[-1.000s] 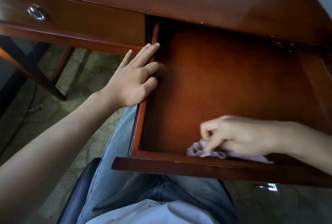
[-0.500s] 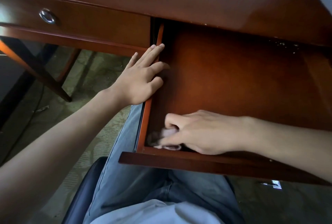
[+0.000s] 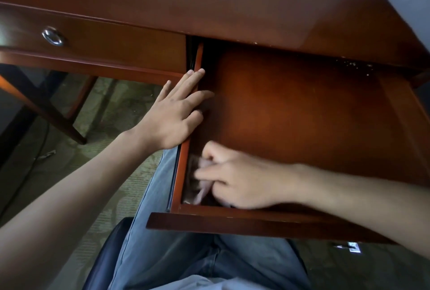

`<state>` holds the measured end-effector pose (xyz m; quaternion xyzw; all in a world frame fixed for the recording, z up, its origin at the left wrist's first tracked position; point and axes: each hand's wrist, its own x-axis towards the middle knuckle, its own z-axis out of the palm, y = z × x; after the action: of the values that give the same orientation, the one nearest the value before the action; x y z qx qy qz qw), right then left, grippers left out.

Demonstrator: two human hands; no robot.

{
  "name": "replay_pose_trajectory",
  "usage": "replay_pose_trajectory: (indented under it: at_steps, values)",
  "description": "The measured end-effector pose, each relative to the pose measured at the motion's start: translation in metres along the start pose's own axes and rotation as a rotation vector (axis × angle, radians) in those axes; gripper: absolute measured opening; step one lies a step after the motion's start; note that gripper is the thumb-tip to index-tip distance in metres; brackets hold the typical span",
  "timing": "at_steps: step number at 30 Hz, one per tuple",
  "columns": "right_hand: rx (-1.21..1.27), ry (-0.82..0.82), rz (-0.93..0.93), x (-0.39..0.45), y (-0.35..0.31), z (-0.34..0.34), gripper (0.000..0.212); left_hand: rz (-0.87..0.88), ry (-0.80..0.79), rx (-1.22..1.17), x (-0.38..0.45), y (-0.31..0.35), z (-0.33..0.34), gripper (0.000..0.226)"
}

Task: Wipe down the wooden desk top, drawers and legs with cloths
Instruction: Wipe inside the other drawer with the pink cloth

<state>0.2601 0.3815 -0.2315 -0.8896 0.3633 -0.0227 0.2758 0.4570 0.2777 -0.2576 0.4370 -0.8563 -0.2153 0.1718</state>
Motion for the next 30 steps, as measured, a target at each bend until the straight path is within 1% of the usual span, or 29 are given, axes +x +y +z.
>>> replay_pose_trajectory:
  at_steps: [1,2,3,4,5,7,8,10,12,13,17,20,21,24,26,28,30]
  values:
    - [-0.007,-0.041,-0.041,0.003,-0.004,0.003,0.01,0.005,0.004,0.009,0.0,-0.002,0.001,0.07]
    - [0.01,-0.051,-0.064,0.004,-0.001,0.002,0.012,0.011,0.008,0.007,0.0,-0.004,0.001,0.071]
    - [0.032,-0.039,-0.051,0.004,0.007,-0.001,0.014,0.017,0.016,-0.015,0.0,-0.005,0.001,0.072]
    - [0.05,0.015,0.005,0.005,0.019,-0.005,0.019,0.019,0.022,-0.067,0.0,-0.007,0.001,0.071]
    - [0.073,0.098,0.078,0.007,0.031,-0.011,0.026,0.01,0.027,-0.151,0.0,-0.009,0.0,0.069]
    - [0.076,0.349,0.213,0.012,0.055,-0.024,0.033,-0.011,0.035,-0.297,-0.001,-0.011,-0.001,0.066]
    - [0.087,0.467,0.271,0.016,0.063,-0.032,0.034,-0.01,0.051,-0.271,-0.004,-0.01,-0.001,0.066]
    - [0.079,0.647,0.327,0.033,0.076,-0.051,0.035,-0.039,0.108,-0.119,-0.01,-0.009,0.005,0.068]
    - [0.071,0.745,0.35,0.061,0.084,-0.069,0.035,-0.14,0.155,-0.045,-0.019,-0.004,0.008,0.077]
    - [0.078,0.768,0.361,0.079,0.089,-0.076,0.035,-0.171,0.164,-0.037,-0.023,-0.002,0.009,0.081]
    - [0.161,0.727,0.422,0.148,0.094,-0.079,0.035,-0.223,0.13,-0.061,-0.03,0.002,0.013,0.082]
    - [0.167,0.689,0.486,0.149,0.079,-0.063,0.041,-0.233,0.144,-0.074,-0.03,0.002,0.015,0.082]
    - [0.145,0.656,0.461,0.138,0.072,-0.055,0.043,-0.232,0.151,-0.083,-0.031,0.002,0.016,0.082]
    - [0.126,0.58,0.244,0.094,0.047,-0.028,0.046,-0.22,0.16,-0.137,-0.031,0.004,0.018,0.077]
    - [0.148,0.539,0.147,0.077,0.042,-0.02,0.045,-0.214,0.145,-0.169,-0.029,0.005,0.018,0.072]
    - [0.144,0.553,0.177,0.082,0.05,-0.026,0.042,-0.215,0.136,-0.158,-0.028,0.005,0.016,0.071]
    - [0.107,0.6,0.288,0.105,0.065,-0.04,0.043,-0.214,0.132,-0.123,-0.028,0.006,0.013,0.072]
